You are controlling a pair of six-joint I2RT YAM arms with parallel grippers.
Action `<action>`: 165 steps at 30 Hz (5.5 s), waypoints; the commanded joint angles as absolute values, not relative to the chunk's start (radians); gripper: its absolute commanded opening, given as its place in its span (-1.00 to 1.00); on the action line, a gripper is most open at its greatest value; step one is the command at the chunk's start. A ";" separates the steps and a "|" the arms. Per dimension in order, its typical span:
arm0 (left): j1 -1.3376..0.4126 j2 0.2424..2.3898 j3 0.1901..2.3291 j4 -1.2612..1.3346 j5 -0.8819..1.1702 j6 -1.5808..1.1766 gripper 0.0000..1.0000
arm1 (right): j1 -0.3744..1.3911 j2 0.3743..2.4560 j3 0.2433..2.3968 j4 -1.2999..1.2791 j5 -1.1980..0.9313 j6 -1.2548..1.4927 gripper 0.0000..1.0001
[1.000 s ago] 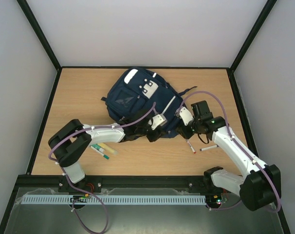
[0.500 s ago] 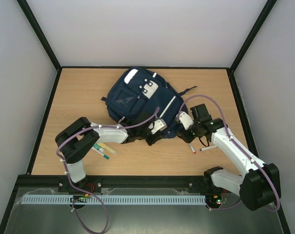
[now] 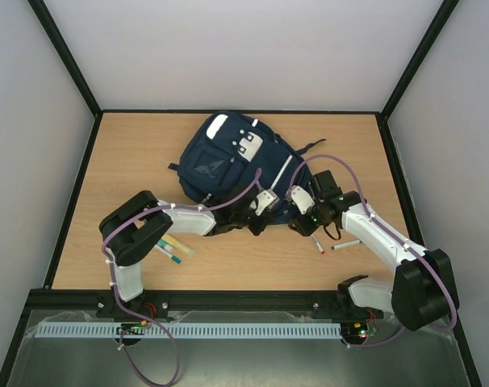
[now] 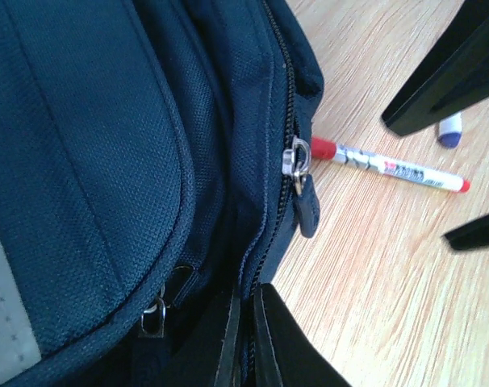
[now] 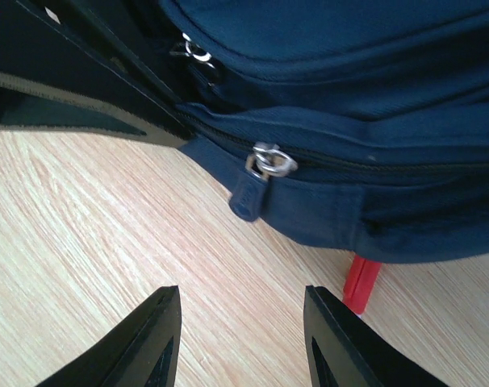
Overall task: Pack the student bag
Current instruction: Zip the student bag at the center of the board.
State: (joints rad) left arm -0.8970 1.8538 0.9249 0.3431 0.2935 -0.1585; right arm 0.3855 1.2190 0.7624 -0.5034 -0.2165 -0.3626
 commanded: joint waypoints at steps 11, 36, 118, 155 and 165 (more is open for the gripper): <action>-0.894 1.864 1.011 0.523 0.396 -0.321 -0.95 | 0.427 1.244 0.770 -0.360 -0.148 -0.294 -0.05; -0.895 1.818 0.980 0.537 0.404 -0.327 -0.95 | 0.430 1.290 0.764 -0.308 -0.032 -0.252 -0.68; -0.895 1.654 0.657 0.483 0.275 -0.270 -0.90 | 0.376 1.343 0.765 -0.409 -0.048 -0.348 -0.60; -0.894 1.648 0.688 0.469 0.307 -0.282 -0.88 | 0.380 1.337 0.819 -0.450 -0.141 -0.448 -0.12; -0.895 1.651 0.685 0.469 0.312 -0.279 -0.88 | 0.344 1.393 0.867 -0.487 -0.162 -0.459 -0.05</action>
State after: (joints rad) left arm -0.8936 1.6680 0.6708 0.4603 0.2920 -0.2779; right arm 0.3557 1.3712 0.8291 -0.4393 -0.1284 -0.4610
